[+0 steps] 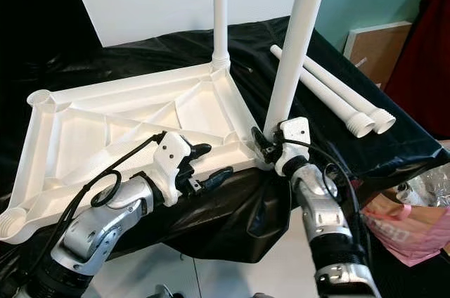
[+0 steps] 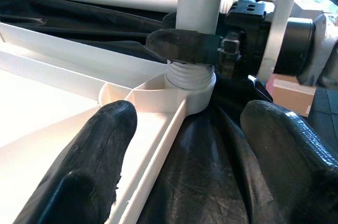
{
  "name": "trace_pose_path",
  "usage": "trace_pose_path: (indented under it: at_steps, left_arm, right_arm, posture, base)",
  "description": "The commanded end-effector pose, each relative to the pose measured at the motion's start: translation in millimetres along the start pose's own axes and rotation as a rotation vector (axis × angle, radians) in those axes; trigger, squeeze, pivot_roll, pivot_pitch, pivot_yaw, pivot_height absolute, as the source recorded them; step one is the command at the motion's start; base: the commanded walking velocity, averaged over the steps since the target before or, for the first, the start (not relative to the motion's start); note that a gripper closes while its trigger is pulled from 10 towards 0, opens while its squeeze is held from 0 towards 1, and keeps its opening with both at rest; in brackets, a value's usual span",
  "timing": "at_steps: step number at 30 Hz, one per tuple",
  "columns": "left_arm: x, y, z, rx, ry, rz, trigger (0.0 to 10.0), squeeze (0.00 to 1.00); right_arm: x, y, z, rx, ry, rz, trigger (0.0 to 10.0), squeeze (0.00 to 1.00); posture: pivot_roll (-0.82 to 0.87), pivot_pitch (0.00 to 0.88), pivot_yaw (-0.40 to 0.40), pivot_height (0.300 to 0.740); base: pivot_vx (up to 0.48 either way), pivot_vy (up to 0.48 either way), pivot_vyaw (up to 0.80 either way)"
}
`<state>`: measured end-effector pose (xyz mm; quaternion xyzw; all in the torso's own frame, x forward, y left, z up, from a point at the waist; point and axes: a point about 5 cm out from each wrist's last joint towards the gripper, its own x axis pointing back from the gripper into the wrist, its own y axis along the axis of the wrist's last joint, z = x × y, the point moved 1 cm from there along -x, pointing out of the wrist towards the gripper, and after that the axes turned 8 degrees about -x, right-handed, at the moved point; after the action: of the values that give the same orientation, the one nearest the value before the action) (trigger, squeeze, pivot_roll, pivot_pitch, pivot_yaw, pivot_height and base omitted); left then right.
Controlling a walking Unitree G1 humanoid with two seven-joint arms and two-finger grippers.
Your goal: Building children table
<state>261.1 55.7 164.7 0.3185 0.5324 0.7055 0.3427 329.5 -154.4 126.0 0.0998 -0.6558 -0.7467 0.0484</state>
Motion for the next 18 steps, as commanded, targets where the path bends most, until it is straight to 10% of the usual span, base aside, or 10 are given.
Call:
trace_pose_path:
  at_steps: [1, 6, 18]
  left_arm:
    - [0.9, -2, -6.1, 0.002, -0.060, 0.000, 10.0, 0.00]
    - [1.1, -2, -2.7, -0.001, -0.040, -0.002, 10.0, 0.00]
    - [0.3, -5, 7.9, -0.010, -0.011, 0.016, 10.0, 0.00]
  right_arm:
    - [10.4, -28, -1.4, -0.037, -0.127, 0.110, 10.0, 0.00]
    - [12.2, -31, 8.9, -0.074, -0.291, 0.077, 10.0, 0.00]
    - [10.4, -14, 16.0, -0.068, -0.239, -0.010, 10.0, 0.00]
  posture:
    - [-0.03, 0.067, -0.007, 0.740]
    - [-0.02, 0.060, -0.010, 0.740]
    - [-0.03, 0.036, 0.000, 0.740]
  base:
    - [0.000, 0.000, 0.00]
    - [0.000, 0.000, 0.00]
    - [0.000, 0.000, 0.00]
